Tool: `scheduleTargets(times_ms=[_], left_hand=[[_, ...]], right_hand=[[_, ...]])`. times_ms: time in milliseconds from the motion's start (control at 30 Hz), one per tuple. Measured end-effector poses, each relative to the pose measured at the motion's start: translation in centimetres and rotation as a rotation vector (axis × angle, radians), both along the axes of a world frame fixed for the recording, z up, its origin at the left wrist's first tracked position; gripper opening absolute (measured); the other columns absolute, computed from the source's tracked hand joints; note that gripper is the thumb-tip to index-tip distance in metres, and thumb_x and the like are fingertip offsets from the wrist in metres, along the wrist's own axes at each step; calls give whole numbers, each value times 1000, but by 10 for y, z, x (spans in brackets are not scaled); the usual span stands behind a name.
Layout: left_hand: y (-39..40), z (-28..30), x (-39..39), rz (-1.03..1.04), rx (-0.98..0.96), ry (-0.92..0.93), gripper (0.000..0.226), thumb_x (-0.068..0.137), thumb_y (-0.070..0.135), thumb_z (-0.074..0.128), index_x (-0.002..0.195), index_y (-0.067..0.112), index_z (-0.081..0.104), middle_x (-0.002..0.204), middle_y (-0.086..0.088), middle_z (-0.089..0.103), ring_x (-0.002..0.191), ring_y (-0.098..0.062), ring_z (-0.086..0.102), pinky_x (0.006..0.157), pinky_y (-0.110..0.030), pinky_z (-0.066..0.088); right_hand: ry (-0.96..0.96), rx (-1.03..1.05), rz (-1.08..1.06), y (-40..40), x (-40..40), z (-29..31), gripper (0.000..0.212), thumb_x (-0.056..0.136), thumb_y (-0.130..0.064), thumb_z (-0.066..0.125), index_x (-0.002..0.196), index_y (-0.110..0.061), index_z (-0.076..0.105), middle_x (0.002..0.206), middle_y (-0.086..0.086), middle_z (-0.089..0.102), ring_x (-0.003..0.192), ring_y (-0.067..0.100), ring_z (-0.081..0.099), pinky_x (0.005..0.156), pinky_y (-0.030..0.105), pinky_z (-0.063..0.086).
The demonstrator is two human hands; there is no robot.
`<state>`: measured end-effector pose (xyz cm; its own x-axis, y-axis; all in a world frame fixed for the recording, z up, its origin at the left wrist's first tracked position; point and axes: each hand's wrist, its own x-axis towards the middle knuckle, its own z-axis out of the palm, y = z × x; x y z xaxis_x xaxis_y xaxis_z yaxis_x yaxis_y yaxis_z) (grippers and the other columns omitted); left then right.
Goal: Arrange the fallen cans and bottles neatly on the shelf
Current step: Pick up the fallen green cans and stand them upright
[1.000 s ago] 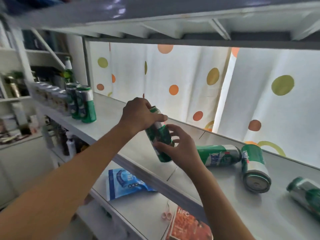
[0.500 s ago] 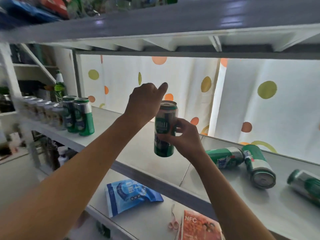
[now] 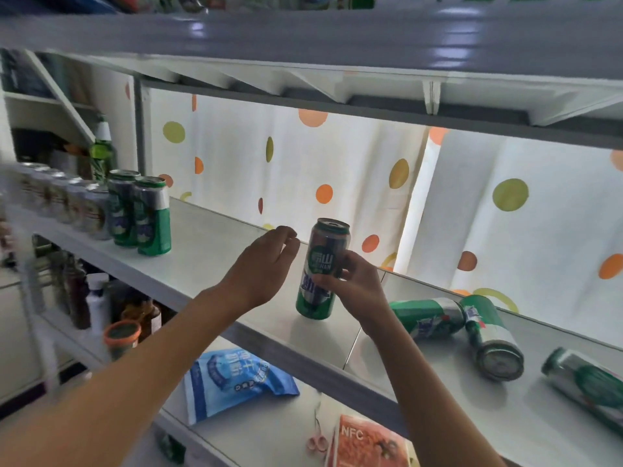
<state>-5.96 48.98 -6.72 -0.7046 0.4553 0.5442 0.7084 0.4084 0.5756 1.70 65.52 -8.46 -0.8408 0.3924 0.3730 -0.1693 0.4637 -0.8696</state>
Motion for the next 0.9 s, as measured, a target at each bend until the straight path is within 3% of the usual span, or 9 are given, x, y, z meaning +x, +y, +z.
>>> scheduleTargets(times_ms=[200,367,600,700,800,900], left_hand=[[5,-42,-13,29,-64,-10,33,103,28,36,132,17,47,136,-2,52,123,-17,48,103,-31,36],[6,-59,-17,-18,-3,-75,32,103,23,37,132,14,48,137,-5,51,124,-17,47,102,-25,33],[-1,-49,0,-56,152,-48,32,103,23,37,131,20,50,135,4,52,121,-8,46,100,-21,32],[-2,-45,15,-106,202,6,30,102,25,37,127,21,53,127,6,55,116,-8,49,100,-27,39],[-3,-43,31,-151,207,88,32,97,29,35,122,19,54,118,7,57,110,-8,51,94,-29,44],[4,-40,50,-195,198,152,31,96,34,34,115,21,54,108,8,56,99,-5,51,84,-26,47]], right_hand=[[-17,-19,24,2,-4,-12,56,77,-10,81,122,-26,50,112,-7,65,108,15,61,84,33,56],[-29,30,27,0,-7,-22,76,82,-10,76,143,-27,34,125,-5,59,118,15,55,95,40,52],[-48,84,12,-5,-2,-24,80,84,-15,74,147,-25,26,128,-2,57,121,18,54,102,45,50],[16,106,-60,-5,6,-30,83,84,-21,75,149,-22,23,135,-1,56,123,14,53,103,38,49],[70,143,-162,-3,19,-35,73,84,-29,75,143,-28,33,135,-6,56,120,5,54,98,31,52],[165,134,-209,4,40,-37,61,84,-20,74,136,-25,43,127,-7,58,116,3,56,93,20,51]])
